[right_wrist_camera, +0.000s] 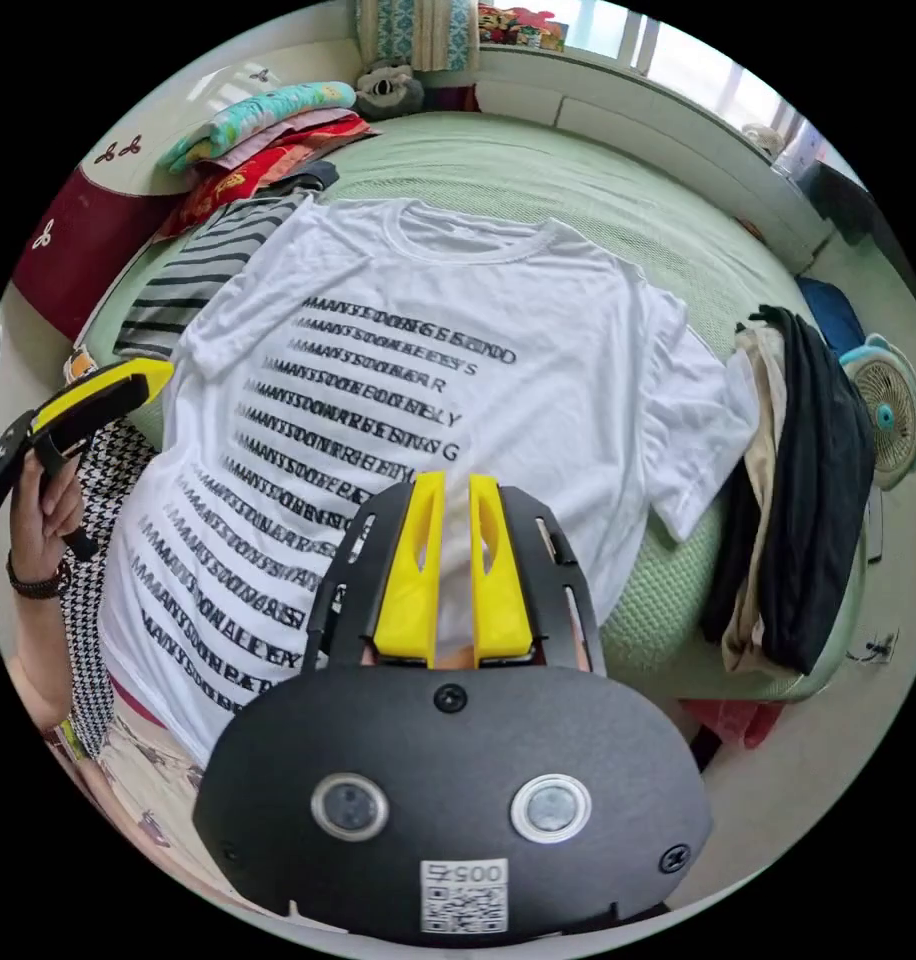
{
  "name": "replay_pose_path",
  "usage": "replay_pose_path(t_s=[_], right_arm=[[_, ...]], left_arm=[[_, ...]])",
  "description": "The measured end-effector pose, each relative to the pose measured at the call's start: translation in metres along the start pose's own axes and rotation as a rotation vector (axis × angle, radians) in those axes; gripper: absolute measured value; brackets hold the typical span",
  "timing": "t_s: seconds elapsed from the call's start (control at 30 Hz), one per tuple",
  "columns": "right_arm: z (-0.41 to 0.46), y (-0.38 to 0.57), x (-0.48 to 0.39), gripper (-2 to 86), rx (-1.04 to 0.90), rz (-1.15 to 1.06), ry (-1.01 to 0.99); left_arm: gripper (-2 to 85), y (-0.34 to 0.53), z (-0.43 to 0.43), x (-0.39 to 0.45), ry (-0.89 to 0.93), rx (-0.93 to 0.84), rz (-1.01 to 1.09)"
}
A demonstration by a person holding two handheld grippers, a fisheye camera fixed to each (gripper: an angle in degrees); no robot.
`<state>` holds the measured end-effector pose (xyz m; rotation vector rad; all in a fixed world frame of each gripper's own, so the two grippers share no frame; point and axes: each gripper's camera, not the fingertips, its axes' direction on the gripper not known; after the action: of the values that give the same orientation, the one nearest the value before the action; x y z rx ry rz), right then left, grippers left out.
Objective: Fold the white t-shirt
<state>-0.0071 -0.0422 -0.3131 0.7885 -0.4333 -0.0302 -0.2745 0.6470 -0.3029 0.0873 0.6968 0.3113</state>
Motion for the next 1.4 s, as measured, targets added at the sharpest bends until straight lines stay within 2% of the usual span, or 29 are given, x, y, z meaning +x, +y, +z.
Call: replay_pose_path(t_s=[0.2,0.4,0.63,0.7,0.8,0.93,1.2,1.4], right_arm=[[-0.007,0.056,0.017,4.7,-0.018,0.153,0.099],[-0.002,0.066,0.02,3.3,-0.026,0.271,0.083],[-0.026,0.066,0.018,0.4,-0.067,0.179,0.072],[-0.05,0.064,0.031,1.1,0.016,0.192,0.053],[-0.084,0.048,0.057,5.4,0.143,0.181,0.124],[-0.095,0.006,0.105,7.5,0.154,0.245,0.211],[-0.074,-0.056,0.138,6.3,0.124,0.269,0.421],[-0.059,-0.071,0.158,2.5,0.051,0.257,0.428]], left_arm=[[-0.6,-0.009,0.01,0.072,-0.009,-0.019,0.135],[-0.6,-0.027,0.048,0.118,-0.03,-0.12,0.202],[-0.6,-0.031,0.082,0.127,0.006,-0.156,0.168],[-0.6,-0.031,0.098,0.123,0.039,-0.189,0.124],[-0.6,-0.033,0.112,0.122,0.061,-0.214,0.091],[-0.6,-0.032,0.119,0.131,0.023,-0.196,0.102],[-0.6,-0.029,0.131,0.152,-0.032,-0.162,0.145],[-0.7,-0.028,0.142,0.164,-0.071,-0.164,0.154]])
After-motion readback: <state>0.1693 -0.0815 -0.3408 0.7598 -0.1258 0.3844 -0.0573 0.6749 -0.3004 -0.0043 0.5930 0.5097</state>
